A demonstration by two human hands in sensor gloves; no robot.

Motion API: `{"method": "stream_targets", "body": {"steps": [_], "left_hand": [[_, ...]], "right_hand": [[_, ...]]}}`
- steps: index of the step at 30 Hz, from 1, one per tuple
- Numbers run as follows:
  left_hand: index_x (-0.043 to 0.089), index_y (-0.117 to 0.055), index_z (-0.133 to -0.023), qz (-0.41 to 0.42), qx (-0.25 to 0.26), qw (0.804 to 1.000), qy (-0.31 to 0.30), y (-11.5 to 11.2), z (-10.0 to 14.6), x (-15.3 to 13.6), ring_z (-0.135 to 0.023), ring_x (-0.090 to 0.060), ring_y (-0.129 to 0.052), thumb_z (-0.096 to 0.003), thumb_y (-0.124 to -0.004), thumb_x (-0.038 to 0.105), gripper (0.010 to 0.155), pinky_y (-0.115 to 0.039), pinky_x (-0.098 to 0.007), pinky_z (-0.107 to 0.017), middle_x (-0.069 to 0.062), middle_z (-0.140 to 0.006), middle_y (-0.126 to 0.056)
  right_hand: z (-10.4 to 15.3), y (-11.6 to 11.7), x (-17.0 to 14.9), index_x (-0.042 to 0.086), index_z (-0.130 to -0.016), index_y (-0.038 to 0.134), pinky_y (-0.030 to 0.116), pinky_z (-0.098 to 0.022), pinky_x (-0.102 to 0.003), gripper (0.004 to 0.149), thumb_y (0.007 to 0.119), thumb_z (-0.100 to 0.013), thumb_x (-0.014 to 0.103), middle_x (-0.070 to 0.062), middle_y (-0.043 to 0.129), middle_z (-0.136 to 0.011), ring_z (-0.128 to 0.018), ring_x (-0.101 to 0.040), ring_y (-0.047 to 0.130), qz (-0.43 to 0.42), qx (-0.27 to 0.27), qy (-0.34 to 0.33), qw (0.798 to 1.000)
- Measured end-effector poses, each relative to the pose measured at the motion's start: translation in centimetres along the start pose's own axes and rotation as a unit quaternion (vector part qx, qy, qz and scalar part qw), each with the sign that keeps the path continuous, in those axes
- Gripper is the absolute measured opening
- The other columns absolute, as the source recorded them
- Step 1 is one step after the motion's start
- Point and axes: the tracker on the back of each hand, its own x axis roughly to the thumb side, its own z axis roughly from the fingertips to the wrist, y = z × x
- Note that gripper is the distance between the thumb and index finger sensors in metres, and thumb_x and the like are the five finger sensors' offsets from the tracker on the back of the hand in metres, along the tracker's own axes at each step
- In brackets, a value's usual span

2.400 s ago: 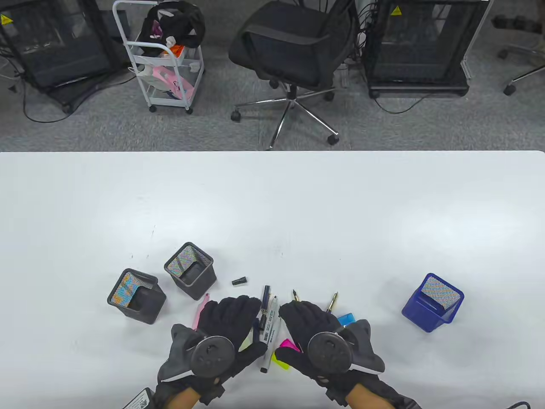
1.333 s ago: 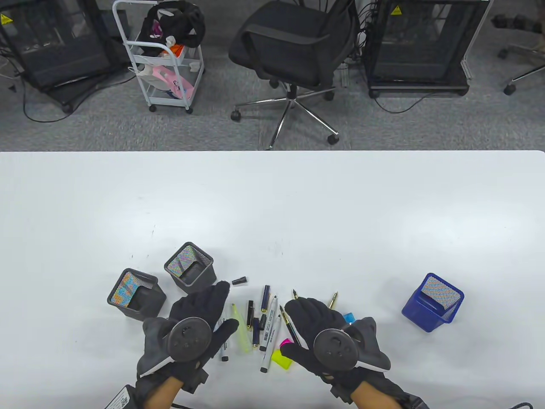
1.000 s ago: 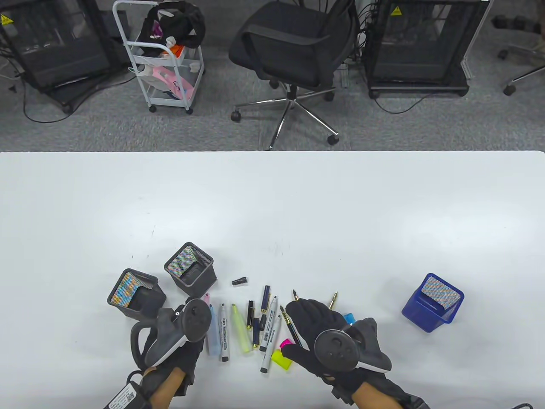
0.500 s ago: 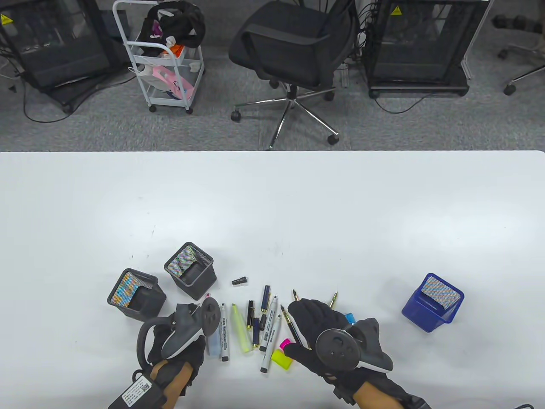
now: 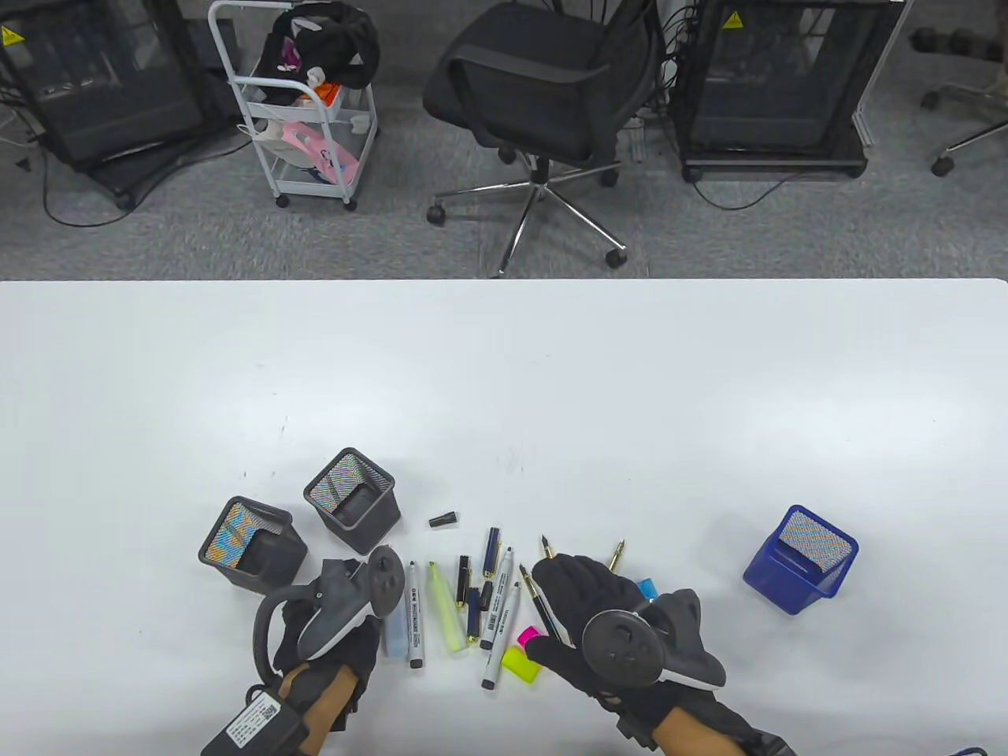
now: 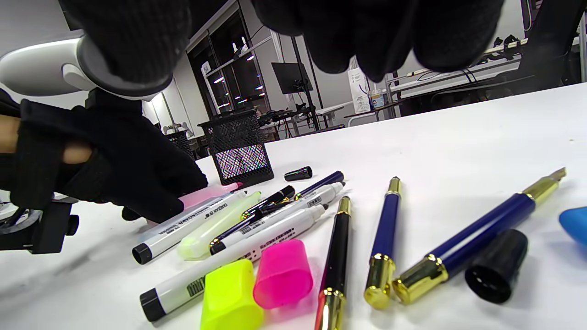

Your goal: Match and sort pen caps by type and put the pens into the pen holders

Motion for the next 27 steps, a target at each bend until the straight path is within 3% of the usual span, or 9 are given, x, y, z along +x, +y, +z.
{"method": "stream_targets", "body": {"steps": [6, 13, 17, 19, 22, 27], "left_hand": [[0.002, -0.083, -0.091, 0.023, -0.018, 1.000, 0.004, 0.1, -0.1, -0.8, -0.028, -0.022, -0.103, -0.0400, -0.097, 0.038, 0.064, -0.088, -0.055, -0.030, -0.019, -0.065, -0.104], [0.008, -0.086, -0.087, 0.114, 0.030, 0.992, -0.047, 3.8, 2.7, -1.3, -0.029, -0.021, -0.102, -0.0436, -0.087, 0.041, 0.055, -0.088, -0.055, -0.031, -0.015, -0.062, -0.104], [0.013, -0.084, -0.088, 0.193, 0.062, 0.973, -0.110, 5.4, 4.6, -1.5, -0.037, -0.023, -0.103, -0.0458, -0.081, 0.044, 0.052, -0.087, -0.056, -0.036, -0.012, -0.068, -0.102], [0.013, -0.083, -0.088, 0.246, 0.084, 0.953, -0.155, 5.4, 5.0, -1.4, -0.044, -0.027, -0.107, -0.0461, -0.080, 0.043, 0.052, -0.087, -0.059, -0.039, -0.012, -0.071, -0.102], [0.013, -0.079, -0.089, 0.272, 0.074, 0.939, -0.199, 5.2, 5.0, -0.8, -0.056, -0.035, -0.110, -0.0475, -0.077, 0.043, 0.052, -0.087, -0.060, -0.041, -0.016, -0.082, -0.099], [0.011, -0.078, -0.090, 0.276, 0.093, 0.931, -0.221, 4.8, 5.0, 0.2, -0.052, -0.033, -0.113, -0.0474, -0.079, 0.041, 0.052, -0.089, -0.058, -0.038, -0.017, -0.076, -0.102]], "right_hand": [[0.0, 0.0, 0.0, 0.011, -0.105, 0.047, 0.073, -0.062, -0.061, 0.084, 0.081, -0.044, 0.058, -0.025, 0.064, -0.104, -0.094, -0.048, 0.073, 0.001, 0.000, 0.000, 1.000], [0.1, -0.3, -0.2, 0.010, -0.105, 0.048, 0.073, -0.062, -0.060, 0.083, 0.081, -0.044, 0.057, -0.025, 0.064, -0.104, -0.093, -0.048, 0.074, -0.002, -0.008, 0.005, 1.000], [0.1, -0.3, -0.3, 0.010, -0.105, 0.049, 0.074, -0.061, -0.059, 0.082, 0.082, -0.044, 0.055, -0.023, 0.066, -0.103, -0.092, -0.047, 0.075, 0.000, -0.007, 0.006, 1.000], [0.0, -0.2, -0.2, 0.011, -0.104, 0.050, 0.075, -0.061, -0.058, 0.080, 0.083, -0.045, 0.054, -0.020, 0.069, -0.103, -0.092, -0.046, 0.076, 0.001, -0.007, 0.005, 1.000], [-0.1, 0.1, -0.1, 0.012, -0.103, 0.053, 0.076, -0.060, -0.057, 0.076, 0.084, -0.045, 0.050, -0.017, 0.075, -0.101, -0.091, -0.043, 0.079, 0.011, -0.006, 0.003, 1.000], [-0.7, 0.9, 0.5, 0.014, -0.099, 0.063, 0.077, -0.059, -0.054, 0.067, 0.088, -0.044, 0.041, -0.012, 0.086, -0.093, -0.089, -0.038, 0.083, 0.036, 0.000, -0.001, 0.999]]}}
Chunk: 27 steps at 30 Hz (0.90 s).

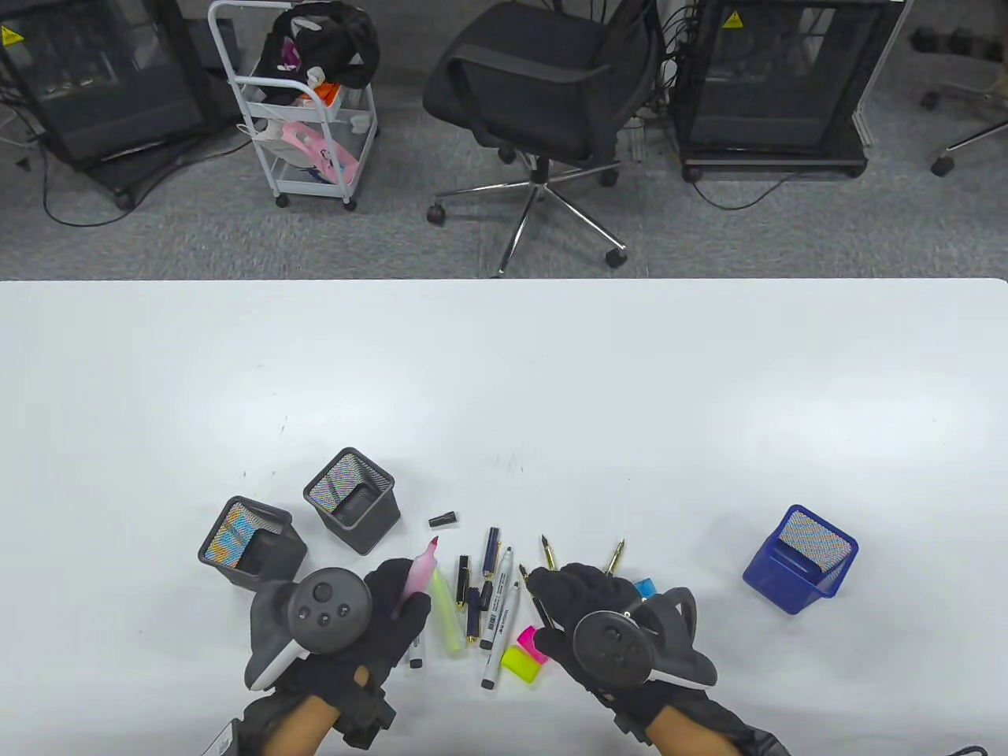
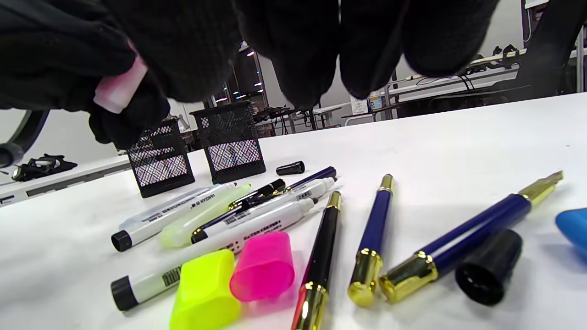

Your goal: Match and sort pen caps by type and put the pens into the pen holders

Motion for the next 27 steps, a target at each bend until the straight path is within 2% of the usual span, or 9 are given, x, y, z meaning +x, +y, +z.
{"method": "stream_targets", "body": {"steps": [5, 12, 27], "left_hand": [[0.011, -0.078, -0.090, -0.011, -0.013, 1.000, -0.001, -0.4, -0.1, -0.2, -0.053, -0.034, -0.113, -0.0477, -0.080, 0.041, 0.052, -0.088, -0.059, -0.039, -0.018, -0.076, -0.101], [0.011, -0.078, -0.090, 0.006, -0.013, 1.000, 0.007, -0.1, -0.2, -1.0, -0.053, -0.035, -0.112, -0.0477, -0.080, 0.041, 0.052, -0.087, -0.060, -0.040, -0.018, -0.076, -0.101], [0.012, -0.077, -0.091, 0.000, -0.020, 1.000, 0.006, -0.3, -0.3, -1.0, -0.055, -0.035, -0.111, -0.0476, -0.080, 0.041, 0.053, -0.086, -0.062, -0.042, -0.018, -0.078, -0.100]], "right_hand": [[-0.8, 1.6, 1.3, 0.018, -0.094, 0.072, 0.079, -0.057, -0.050, 0.058, 0.093, -0.041, 0.033, -0.007, 0.095, -0.085, -0.085, -0.033, 0.088, 0.053, 0.016, -0.013, 0.998], [-1.4, 3.8, 1.3, 0.022, -0.095, 0.072, 0.077, -0.057, -0.047, 0.060, 0.094, -0.040, 0.031, -0.005, 0.092, -0.089, -0.088, -0.034, 0.084, 0.114, 0.064, -0.010, 0.991], [-1.4, 4.6, 1.5, 0.029, -0.098, 0.070, 0.071, -0.062, -0.051, 0.060, 0.093, -0.042, 0.029, -0.003, 0.083, -0.100, -0.094, -0.037, 0.075, 0.111, 0.135, -0.032, 0.984]]}}
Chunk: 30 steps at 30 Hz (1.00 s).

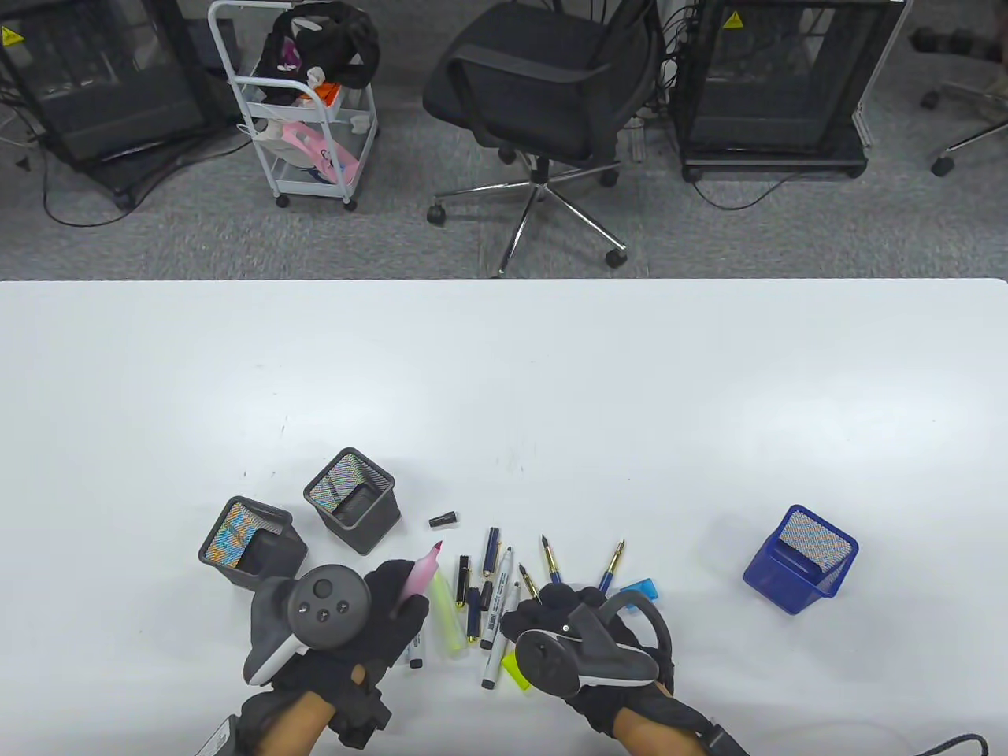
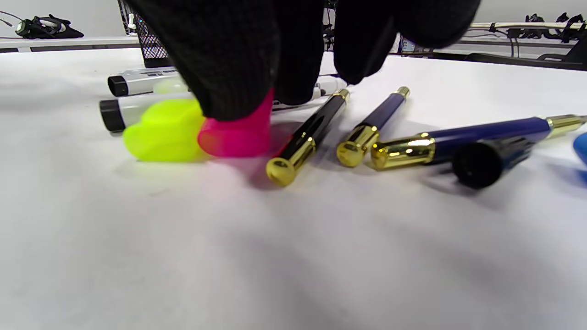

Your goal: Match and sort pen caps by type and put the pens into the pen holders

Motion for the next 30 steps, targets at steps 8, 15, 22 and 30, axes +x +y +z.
{"method": "stream_targets", "body": {"steps": [8, 15, 22, 30], "left_hand": [[0.012, -0.077, -0.091, -0.002, -0.003, 1.000, 0.002, -0.05, -0.02, -0.02, -0.056, -0.035, -0.111, -0.0476, -0.080, 0.041, 0.053, -0.085, -0.062, -0.043, -0.018, -0.078, -0.100], [0.012, -0.077, -0.091, -0.005, -0.008, 1.000, 0.004, -0.12, -0.06, -0.01, -0.056, -0.035, -0.110, -0.0476, -0.080, 0.042, 0.053, -0.085, -0.062, -0.043, -0.018, -0.078, -0.100], [0.012, -0.077, -0.091, -0.006, -0.011, 1.000, 0.005, -0.20, -0.09, -0.02, -0.056, -0.035, -0.110, -0.0475, -0.080, 0.042, 0.053, -0.085, -0.063, -0.043, -0.018, -0.078, -0.100], [0.012, -0.077, -0.091, -0.007, -0.016, 1.000, 0.007, -0.28, -0.12, -0.12, -0.056, -0.035, -0.110, -0.0476, -0.080, 0.042, 0.053, -0.085, -0.063, -0.044, -0.018, -0.078, -0.100]], "right_hand": [[-0.09, 0.14, 0.01, 0.028, -0.098, 0.070, 0.069, -0.062, -0.052, 0.060, 0.093, -0.043, 0.028, -0.003, 0.083, -0.100, -0.094, -0.037, 0.075, -0.014, 0.016, -0.009, 1.000], [-0.13, 0.17, -0.01, 0.029, -0.098, 0.069, 0.067, -0.063, -0.053, 0.061, 0.094, -0.042, 0.029, -0.004, 0.081, -0.100, -0.094, -0.038, 0.074, -0.016, 0.023, -0.012, 1.000], [-0.11, 0.19, 0.00, 0.027, -0.096, 0.072, 0.064, -0.066, -0.057, 0.059, 0.094, -0.042, 0.028, -0.007, 0.079, -0.099, -0.091, -0.036, 0.075, -0.017, 0.029, -0.014, 0.999], [-0.12, 0.22, 0.25, 0.022, -0.091, 0.075, 0.066, -0.064, -0.058, 0.054, 0.095, -0.041, 0.028, -0.013, 0.084, -0.093, -0.085, -0.039, 0.081, -0.006, 0.033, -0.016, 0.999]]}}
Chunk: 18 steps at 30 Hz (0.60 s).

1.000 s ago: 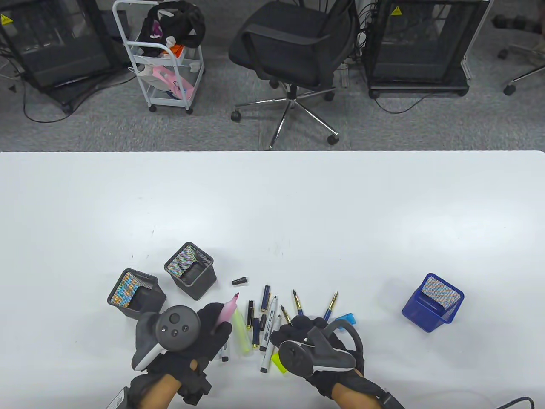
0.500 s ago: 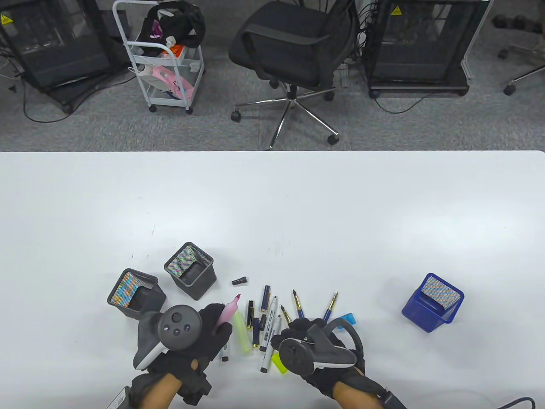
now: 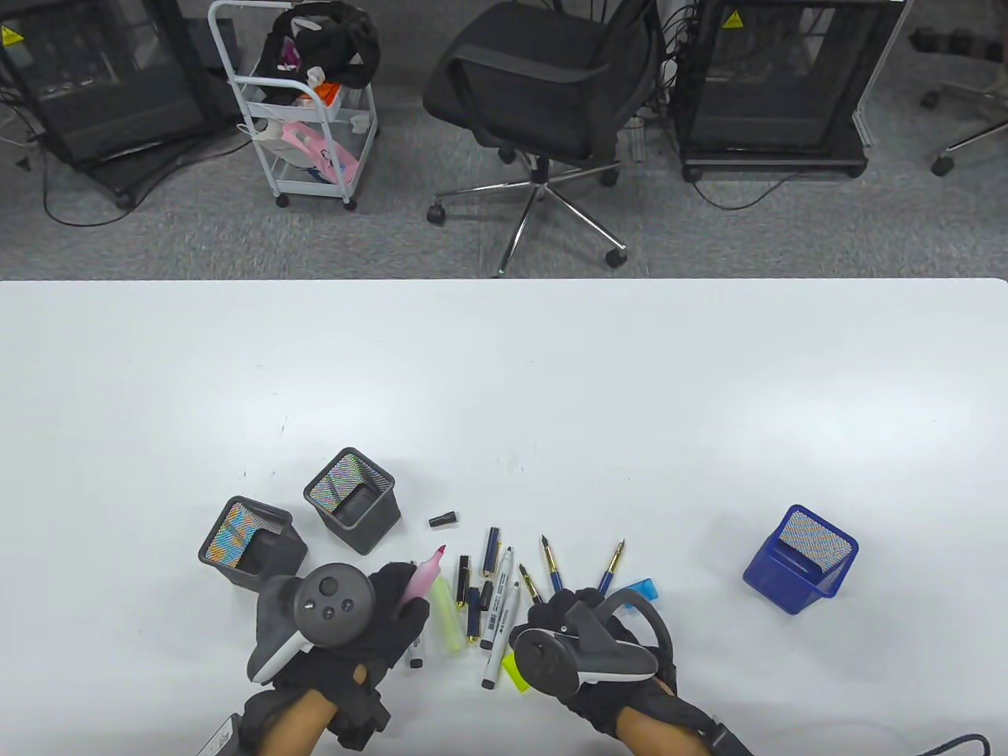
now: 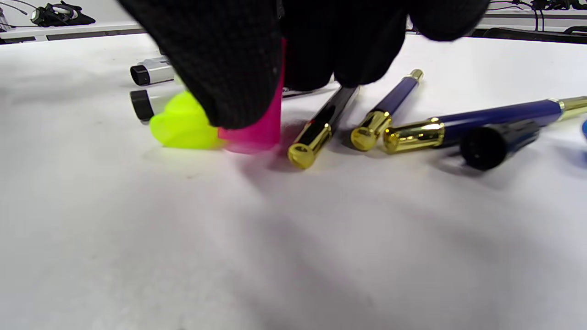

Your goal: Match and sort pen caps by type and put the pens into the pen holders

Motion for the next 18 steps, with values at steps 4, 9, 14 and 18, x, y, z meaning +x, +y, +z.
{"method": "stream_targets", "body": {"steps": [4, 9, 14, 18], "left_hand": [[0.012, -0.077, -0.091, 0.000, -0.001, 1.000, 0.000, 0.0, 0.0, 0.0, -0.056, -0.036, -0.110, -0.0476, -0.081, 0.042, 0.053, -0.084, -0.063, -0.044, -0.018, -0.078, -0.100], [0.013, -0.078, -0.092, 0.000, 0.006, 1.000, -0.008, 0.1, 0.0, 0.0, -0.057, -0.036, -0.109, -0.0477, -0.081, 0.041, 0.052, -0.084, -0.063, -0.045, -0.018, -0.079, -0.099], [0.016, -0.077, -0.093, -0.017, 0.017, 0.999, -0.040, 0.1, 0.3, 0.9, -0.059, -0.036, -0.107, -0.0479, -0.082, 0.040, 0.052, -0.082, -0.064, -0.047, -0.017, -0.081, -0.098], [0.017, -0.077, -0.094, -0.037, 0.025, 0.996, -0.072, -0.2, 0.6, 2.2, -0.059, -0.036, -0.105, -0.0482, -0.081, 0.040, 0.052, -0.081, -0.065, -0.048, -0.015, -0.082, -0.098]], "right_hand": [[0.1, -0.1, 0.1, 0.021, -0.089, 0.076, 0.068, -0.063, -0.057, 0.053, 0.096, -0.040, 0.028, -0.012, 0.088, -0.091, -0.083, -0.038, 0.085, 0.008, -0.007, -0.007, 1.000], [1.1, -2.3, -0.6, 0.018, -0.088, 0.077, 0.068, -0.062, -0.058, 0.053, 0.096, -0.040, 0.029, -0.014, 0.090, -0.088, -0.080, -0.038, 0.087, -0.033, -0.082, -0.003, 0.996], [3.2, -5.0, -2.8, 0.016, -0.088, 0.077, 0.071, -0.060, -0.057, 0.053, 0.094, -0.040, 0.033, -0.014, 0.092, -0.086, -0.077, -0.038, 0.090, -0.167, -0.214, 0.022, 0.962], [4.7, -5.6, -4.9, 0.013, -0.088, 0.076, 0.073, -0.059, -0.057, 0.054, 0.092, -0.041, 0.035, -0.015, 0.093, -0.084, -0.075, -0.038, 0.091, -0.300, -0.273, 0.036, 0.913]]}}
